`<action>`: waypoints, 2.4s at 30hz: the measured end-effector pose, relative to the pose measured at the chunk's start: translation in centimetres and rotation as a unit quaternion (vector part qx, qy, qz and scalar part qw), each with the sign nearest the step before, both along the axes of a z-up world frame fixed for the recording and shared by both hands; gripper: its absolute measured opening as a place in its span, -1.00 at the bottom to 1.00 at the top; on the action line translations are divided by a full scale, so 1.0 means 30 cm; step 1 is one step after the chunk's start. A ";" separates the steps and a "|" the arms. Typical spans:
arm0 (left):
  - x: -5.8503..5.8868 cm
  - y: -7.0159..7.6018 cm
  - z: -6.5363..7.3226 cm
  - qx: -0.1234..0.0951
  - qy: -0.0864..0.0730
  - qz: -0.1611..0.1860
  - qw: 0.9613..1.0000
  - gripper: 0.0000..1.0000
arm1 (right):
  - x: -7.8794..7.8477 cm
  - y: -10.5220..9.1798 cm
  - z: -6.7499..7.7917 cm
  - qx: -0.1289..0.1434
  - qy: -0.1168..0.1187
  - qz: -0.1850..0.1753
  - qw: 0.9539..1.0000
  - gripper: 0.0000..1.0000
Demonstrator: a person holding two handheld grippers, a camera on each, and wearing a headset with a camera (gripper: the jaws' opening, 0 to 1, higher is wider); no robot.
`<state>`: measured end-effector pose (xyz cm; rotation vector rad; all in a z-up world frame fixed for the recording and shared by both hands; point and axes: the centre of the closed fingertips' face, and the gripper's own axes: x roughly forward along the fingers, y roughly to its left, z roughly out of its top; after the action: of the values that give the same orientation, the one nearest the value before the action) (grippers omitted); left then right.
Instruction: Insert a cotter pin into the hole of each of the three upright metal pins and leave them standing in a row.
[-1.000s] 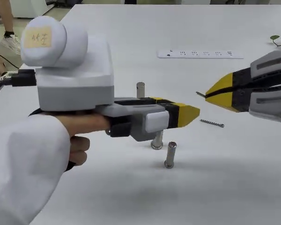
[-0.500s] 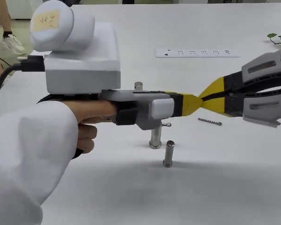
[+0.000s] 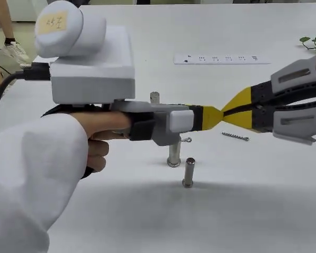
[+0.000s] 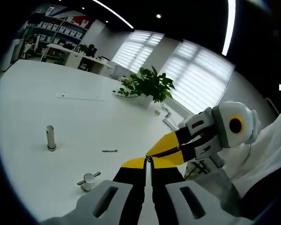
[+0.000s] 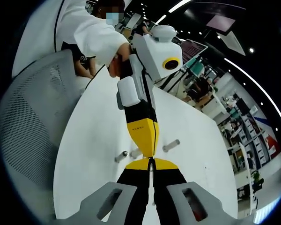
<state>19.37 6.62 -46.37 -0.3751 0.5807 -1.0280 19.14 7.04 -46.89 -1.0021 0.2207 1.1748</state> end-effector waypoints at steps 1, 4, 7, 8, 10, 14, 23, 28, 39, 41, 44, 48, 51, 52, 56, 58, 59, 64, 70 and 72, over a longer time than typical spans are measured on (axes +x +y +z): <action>-0.001 0.000 -0.001 0.000 0.002 0.000 1.000 -1.00 | -0.001 0.000 0.000 0.000 0.000 0.000 1.000 -1.00; -0.007 0.002 -0.004 0.001 0.004 -0.005 1.000 -1.00 | -0.009 0.004 -0.003 -0.002 0.001 0.005 1.000 -1.00; -0.011 0.003 -0.002 -0.009 0.022 0.007 1.000 -1.00 | -0.012 0.004 -0.001 0.000 0.002 0.007 1.000 -1.00; -0.010 0.001 -0.001 -0.009 0.019 0.006 1.000 -1.00 | -0.012 0.003 0.000 0.001 0.002 0.007 1.000 -1.00; -0.013 0.002 0.001 -0.007 0.017 0.006 1.000 -1.00 | -0.013 0.005 0.002 0.001 0.001 0.009 1.000 -1.00; -0.016 0.003 -0.006 -0.003 0.025 0.006 1.000 -1.00 | -0.019 0.006 -0.003 -0.003 0.001 0.014 1.000 -1.00; -0.021 0.014 -0.017 -0.001 0.037 0.007 0.999 -1.00 | -0.034 0.010 -0.012 -0.001 0.013 0.019 1.000 -1.00; -0.029 0.018 -0.026 0.006 0.035 0.001 0.999 -1.00 | -0.046 0.014 -0.021 -0.006 0.015 0.026 1.000 -1.00; -0.048 0.049 -0.049 0.042 -0.013 -0.020 0.999 -1.00 | -0.033 -0.011 -0.029 0.032 0.070 -0.012 0.997 -0.58; -0.053 0.049 -0.044 0.052 -0.043 -0.032 0.997 -1.00 | -0.039 -0.018 -0.042 0.042 0.101 -0.019 0.994 -0.55; -0.067 0.043 -0.033 0.058 -0.075 -0.051 0.994 -1.00 | -0.056 -0.016 -0.055 0.064 0.142 -0.017 0.988 -0.58; -0.086 0.035 -0.023 0.080 -0.145 -0.085 0.983 -1.00 | -0.062 -0.018 -0.066 0.083 0.174 -0.022 0.981 -0.59; -0.108 0.022 -0.013 0.090 -0.185 -0.112 0.972 -1.00 | -0.061 -0.023 -0.076 0.086 0.190 -0.024 0.978 -0.60; -0.114 0.018 -0.011 0.098 -0.206 -0.123 0.966 -1.00 | -0.066 -0.019 -0.077 0.090 0.194 -0.023 0.977 -0.61; -0.124 0.012 -0.016 0.112 -0.225 -0.142 0.957 -1.00 | -0.092 -0.012 -0.082 0.092 0.212 -0.020 0.973 -0.79; -0.131 0.008 -0.017 0.114 -0.233 -0.152 0.954 -1.00 | -0.101 -0.011 -0.085 0.090 0.217 -0.016 0.972 -0.83; -0.132 0.007 -0.017 0.115 -0.235 -0.154 0.953 -1.00 | -0.106 -0.010 -0.086 0.089 0.218 -0.013 0.972 -0.88; -0.137 0.006 -0.024 0.120 -0.240 -0.163 0.949 -1.00 | -0.130 -0.006 -0.092 0.088 0.238 -0.008 0.967 -1.00; -0.136 0.023 -0.056 0.131 -0.217 -0.165 0.953 -1.00 | -0.140 -0.002 -0.087 0.094 0.246 -0.003 0.965 -1.00; -0.142 0.024 -0.052 0.127 -0.227 -0.170 0.951 -1.00 | -0.144 -0.001 -0.083 0.096 0.248 0.000 0.964 -1.00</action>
<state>15.09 7.35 -47.93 0.1993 0.3581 -1.3017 14.83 7.02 -49.38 -0.5240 0.4932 1.4053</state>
